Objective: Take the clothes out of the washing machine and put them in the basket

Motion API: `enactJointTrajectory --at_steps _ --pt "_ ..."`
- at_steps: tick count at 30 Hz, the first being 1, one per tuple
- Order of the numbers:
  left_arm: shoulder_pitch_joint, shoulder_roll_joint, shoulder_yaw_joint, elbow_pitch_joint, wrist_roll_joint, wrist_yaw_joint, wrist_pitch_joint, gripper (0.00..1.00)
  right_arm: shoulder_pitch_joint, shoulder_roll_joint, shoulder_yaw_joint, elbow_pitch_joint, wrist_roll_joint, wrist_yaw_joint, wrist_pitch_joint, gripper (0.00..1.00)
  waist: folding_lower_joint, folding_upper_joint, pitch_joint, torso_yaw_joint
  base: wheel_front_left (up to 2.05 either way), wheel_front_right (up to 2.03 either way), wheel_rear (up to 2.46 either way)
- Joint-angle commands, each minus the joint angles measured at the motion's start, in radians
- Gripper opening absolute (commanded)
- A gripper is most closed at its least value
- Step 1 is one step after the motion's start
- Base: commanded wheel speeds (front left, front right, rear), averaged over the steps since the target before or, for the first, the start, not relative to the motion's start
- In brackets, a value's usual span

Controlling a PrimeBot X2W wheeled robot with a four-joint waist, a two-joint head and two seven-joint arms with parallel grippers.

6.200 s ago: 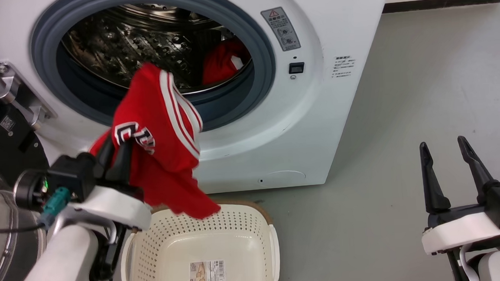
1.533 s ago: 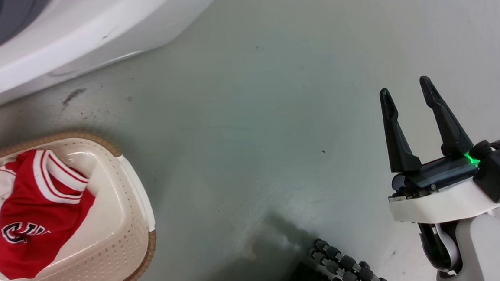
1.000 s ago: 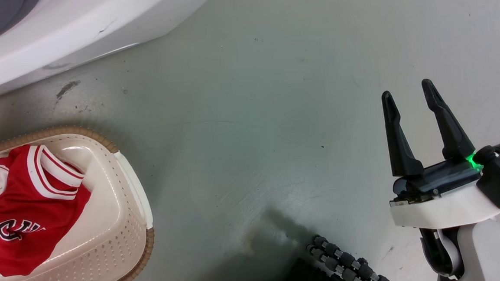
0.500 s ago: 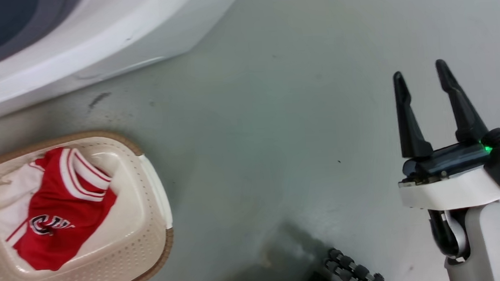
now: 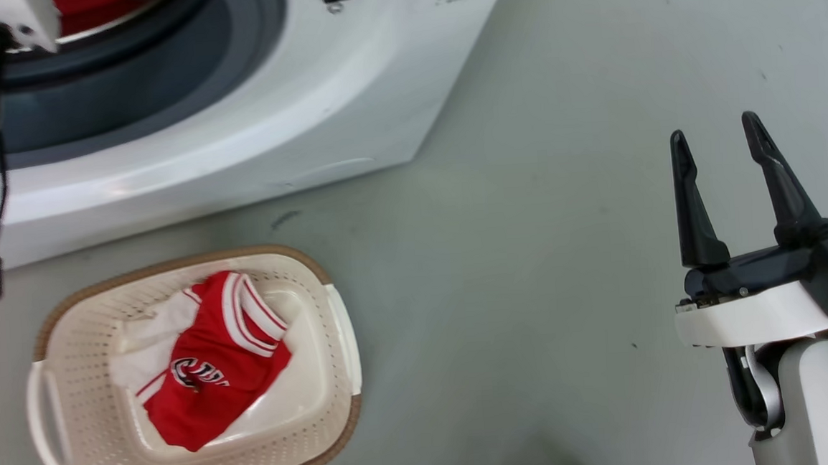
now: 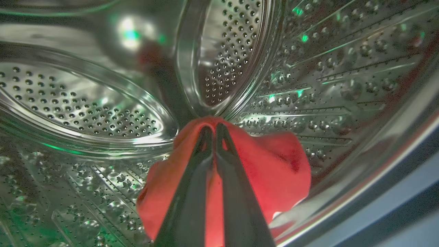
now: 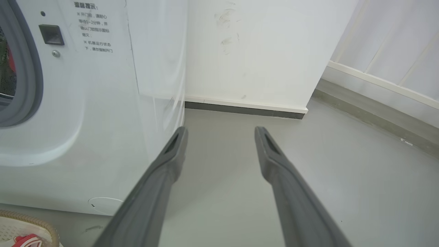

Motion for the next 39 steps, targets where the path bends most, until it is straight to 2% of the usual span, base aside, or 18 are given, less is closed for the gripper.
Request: enactJointTrajectory --at_steps 1,5,13,25,32,39 --pt "0.033 -0.010 0.010 -0.018 -0.001 0.004 -0.011 0.00 0.017 0.000 -0.006 0.007 -0.010 -0.001 -0.002 1.00 0.0000 0.0000 -0.069 0.058 0.00 0.00 0.00" --pt "0.107 -0.015 0.045 -0.096 0.008 0.026 -0.016 0.00 0.020 -0.001 -0.018 0.015 -0.030 -0.001 -0.002 1.00 0.0000 0.0000 -0.127 0.089 0.00 0.00 0.00" --pt "0.372 -0.042 0.132 -0.319 0.058 0.067 -0.016 0.00 0.047 -0.001 -0.040 0.035 -0.055 -0.001 -0.002 1.00 0.0000 0.0000 -0.243 0.150 0.00 0.00 0.00" --pt "0.715 -0.065 0.218 -0.627 0.113 0.108 -0.015 0.00 0.107 0.000 -0.051 0.055 -0.065 -0.001 -0.002 1.00 0.0000 0.0000 -0.339 0.217 0.00 0.00 0.00" --pt "0.871 -0.057 0.190 -0.797 0.108 0.119 -0.001 0.00 0.124 0.000 -0.060 0.055 -0.072 -0.001 -0.002 1.00 0.0000 0.0000 -0.359 0.245 0.00 0.00 0.00" --pt "1.005 -0.045 0.119 -0.969 0.086 0.125 0.110 0.00 0.129 0.000 -0.055 0.054 -0.074 -0.001 -0.002 1.00 0.0000 0.0000 -0.345 0.259 0.00 0.00 0.00"
